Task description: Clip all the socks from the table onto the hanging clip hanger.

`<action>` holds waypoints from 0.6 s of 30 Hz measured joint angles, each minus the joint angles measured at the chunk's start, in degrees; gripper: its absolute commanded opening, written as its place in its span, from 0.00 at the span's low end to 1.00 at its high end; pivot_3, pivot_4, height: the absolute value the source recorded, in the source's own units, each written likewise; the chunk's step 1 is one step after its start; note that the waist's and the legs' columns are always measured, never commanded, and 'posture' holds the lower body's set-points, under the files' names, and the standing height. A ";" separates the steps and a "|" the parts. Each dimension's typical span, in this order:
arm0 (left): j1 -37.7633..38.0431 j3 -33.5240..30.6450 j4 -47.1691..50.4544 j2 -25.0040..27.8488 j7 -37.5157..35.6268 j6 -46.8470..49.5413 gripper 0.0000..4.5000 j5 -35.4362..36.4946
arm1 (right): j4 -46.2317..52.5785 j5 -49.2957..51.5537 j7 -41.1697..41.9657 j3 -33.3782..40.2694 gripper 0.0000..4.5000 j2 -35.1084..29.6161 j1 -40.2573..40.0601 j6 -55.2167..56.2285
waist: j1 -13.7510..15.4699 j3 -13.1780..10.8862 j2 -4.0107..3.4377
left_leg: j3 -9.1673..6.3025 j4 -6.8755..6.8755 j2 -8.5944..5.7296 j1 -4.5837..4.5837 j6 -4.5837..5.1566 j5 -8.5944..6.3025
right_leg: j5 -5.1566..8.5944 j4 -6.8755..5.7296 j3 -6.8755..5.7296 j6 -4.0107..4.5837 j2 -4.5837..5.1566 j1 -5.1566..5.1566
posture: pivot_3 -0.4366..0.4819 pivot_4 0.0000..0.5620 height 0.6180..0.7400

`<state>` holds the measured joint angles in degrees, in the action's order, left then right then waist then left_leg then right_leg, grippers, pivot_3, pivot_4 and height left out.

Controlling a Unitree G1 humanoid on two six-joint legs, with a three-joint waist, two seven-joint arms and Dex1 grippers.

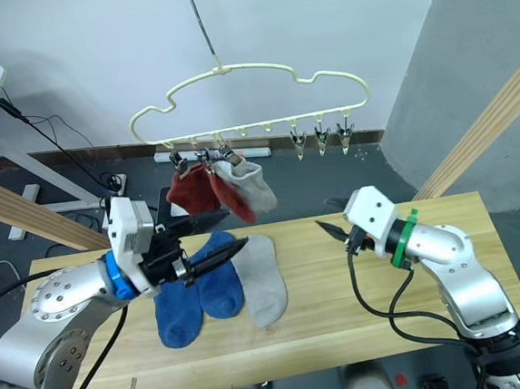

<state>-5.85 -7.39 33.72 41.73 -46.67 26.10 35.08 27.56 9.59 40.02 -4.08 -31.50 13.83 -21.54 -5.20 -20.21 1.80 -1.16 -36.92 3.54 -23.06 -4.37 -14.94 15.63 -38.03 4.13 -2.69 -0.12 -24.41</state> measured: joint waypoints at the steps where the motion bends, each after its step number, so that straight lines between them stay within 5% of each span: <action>1: 0.70 -0.51 0.11 0.48 -1.59 -1.16 0.66 0.02 | 1.01 1.43 -0.06 1.04 0.44 0.09 0.01 -0.53 | -0.01 0.00 0.00 | 0.01 -0.02 0.02 0.00 0.01 0.00 | 0.00 0.00 0.00 0.00 0.00 0.00 | 0.29 0.60 1.00; 7: 3.24 -6.17 0.57 3.49 -6.21 -4.73 0.66 1.35 | 6.42 11.35 -1.78 5.36 0.44 0.28 3.60 -11.49 | 0.16 0.01 0.00 | -0.03 -0.03 0.04 -0.01 0.10 -0.05 | -0.01 -0.02 -0.04 0.01 -0.01 0.00 | 0.31 0.57 1.00; 18: 7.86 -10.09 3.05 -0.68 1.60 -3.95 0.66 2.02 | 5.70 10.03 -13.09 -1.87 0.44 10.11 8.28 -17.96 | 0.54 0.06 0.07 | -0.11 -0.16 0.01 -0.63 -0.02 0.02 | -0.17 -0.14 -0.12 0.28 0.04 -0.60 | 0.36 0.57 1.00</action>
<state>2.02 -17.48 36.77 41.05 -45.07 22.15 37.10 33.25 19.62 26.93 -5.95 -21.39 22.10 -39.50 -4.66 -20.16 1.87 -1.28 -37.08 3.55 -23.69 -4.39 -14.92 15.46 -38.17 4.01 -2.41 -0.08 -25.01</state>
